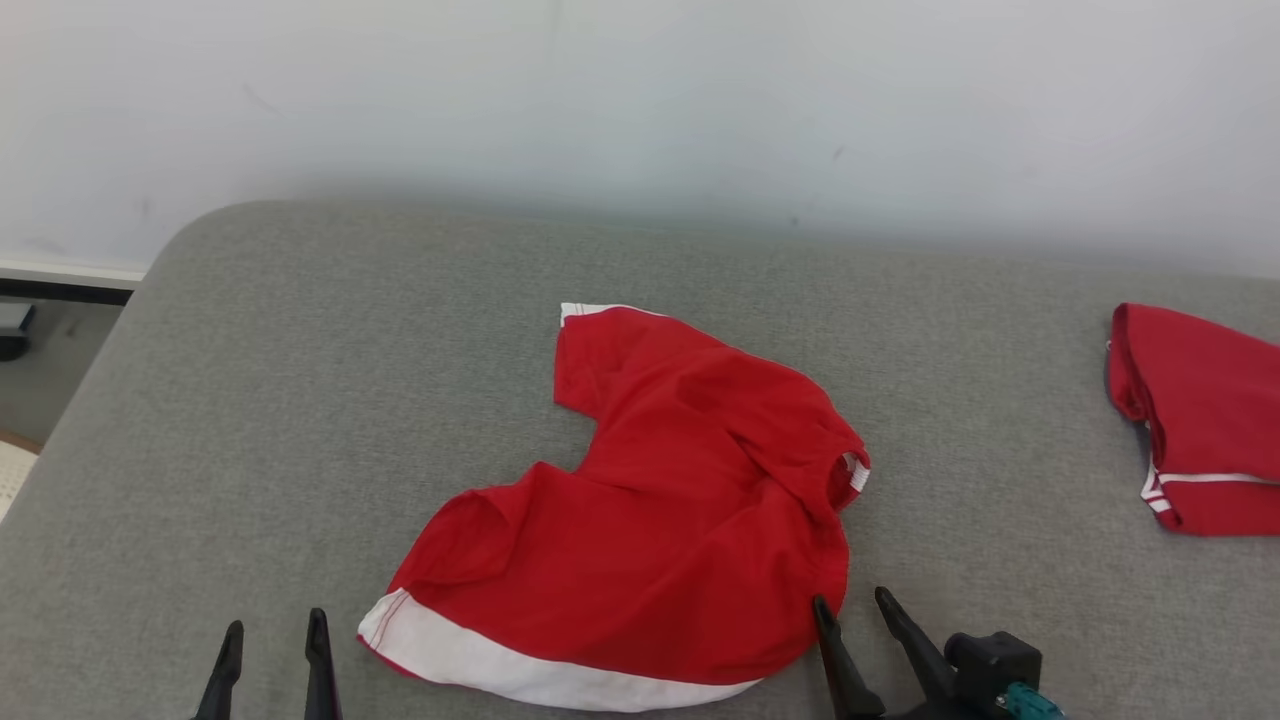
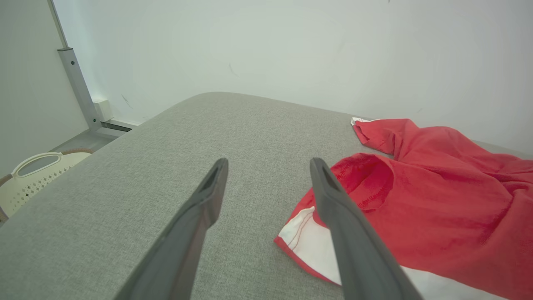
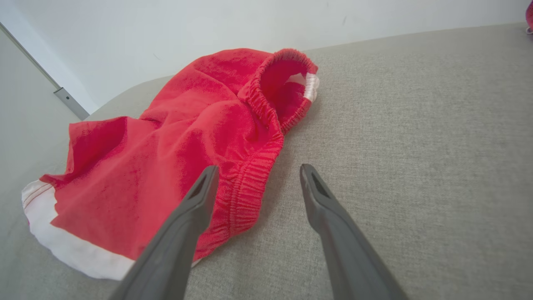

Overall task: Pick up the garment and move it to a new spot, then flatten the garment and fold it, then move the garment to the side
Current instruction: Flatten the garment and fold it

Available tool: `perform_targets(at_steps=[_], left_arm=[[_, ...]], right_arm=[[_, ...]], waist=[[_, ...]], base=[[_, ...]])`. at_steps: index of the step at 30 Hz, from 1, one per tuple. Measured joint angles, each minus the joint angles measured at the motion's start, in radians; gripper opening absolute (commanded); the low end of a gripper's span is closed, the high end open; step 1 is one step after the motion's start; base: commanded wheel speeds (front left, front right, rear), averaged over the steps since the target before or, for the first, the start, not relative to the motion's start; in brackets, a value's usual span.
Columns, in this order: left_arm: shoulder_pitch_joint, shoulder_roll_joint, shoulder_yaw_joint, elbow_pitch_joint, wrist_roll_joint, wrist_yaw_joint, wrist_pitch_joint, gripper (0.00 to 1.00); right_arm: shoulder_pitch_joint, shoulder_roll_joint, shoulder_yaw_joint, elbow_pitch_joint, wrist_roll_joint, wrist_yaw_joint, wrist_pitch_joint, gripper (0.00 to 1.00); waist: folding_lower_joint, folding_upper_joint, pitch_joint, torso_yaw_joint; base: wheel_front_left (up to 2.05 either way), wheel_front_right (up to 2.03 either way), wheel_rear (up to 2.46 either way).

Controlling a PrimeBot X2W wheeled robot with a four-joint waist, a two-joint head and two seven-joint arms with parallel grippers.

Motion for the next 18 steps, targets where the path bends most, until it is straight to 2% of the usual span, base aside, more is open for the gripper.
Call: perform_targets(at_steps=[2, 3, 4, 5, 6, 12, 18], left_arm=[[0.0, 0.0, -0.003, 0.002, 0.0, 0.0, 0.0, 1.0], [0.002, 0.0, -0.005, 0.005, 0.0, 0.0, 0.0, 1.0], [0.002, 0.0, -0.007, 0.007, 0.0, 0.0, 0.0, 1.0], [0.003, 0.0, -0.01, 0.009, 0.0, 0.0, 0.0, 1.0], [0.003, 0.0, -0.013, 0.011, 0.0, 0.0, 0.0, 1.0], [0.018, 0.0, -0.013, 0.014, 0.0, 0.002, 0.0, 1.0], [0.036, 0.0, -0.02, 0.018, -0.001, 0.002, 0.0, 1.0]], right_arm=[[-0.007, 0.0, 0.011, 0.022, 0.003, 0.0, 0.0, 1.0], [-0.018, 0.0, 0.025, 0.053, 0.009, 0.0, 0.0, 0.87], [-0.024, -0.001, 0.039, 0.078, 0.021, 0.0, 0.0, 0.49], [-0.029, 0.0, 0.051, 0.098, 0.031, 0.0, 0.0, 0.16], [-0.038, 0.001, 0.059, 0.113, 0.038, 0.0, 0.0, 0.0], [-0.061, 0.001, 0.047, 0.116, 0.035, 0.0, 0.0, 0.0], [0.024, -0.013, -0.033, -0.017, -0.017, 0.0, 0.0, 0.0]], waist=[[0.0, 0.0, -0.001, 0.006], [0.0, 0.0, -0.003, 0.012], [0.0, 0.0, -0.004, 0.018], [0.0, 0.0, -0.006, 0.024], [0.0, 0.0, -0.007, 0.03], [0.0, 0.0, -0.018, 0.036], [0.0, 0.0, -0.03, 0.014]], base=[[0.0, 0.0, 0.0], [0.0, 0.0, 0.0], [0.0, 0.0, 0.0], [0.0, 0.0, 0.0], [0.0, 0.0, 0.0], [0.0, 0.0, 0.0], [0.0, 0.0, 0.0]])
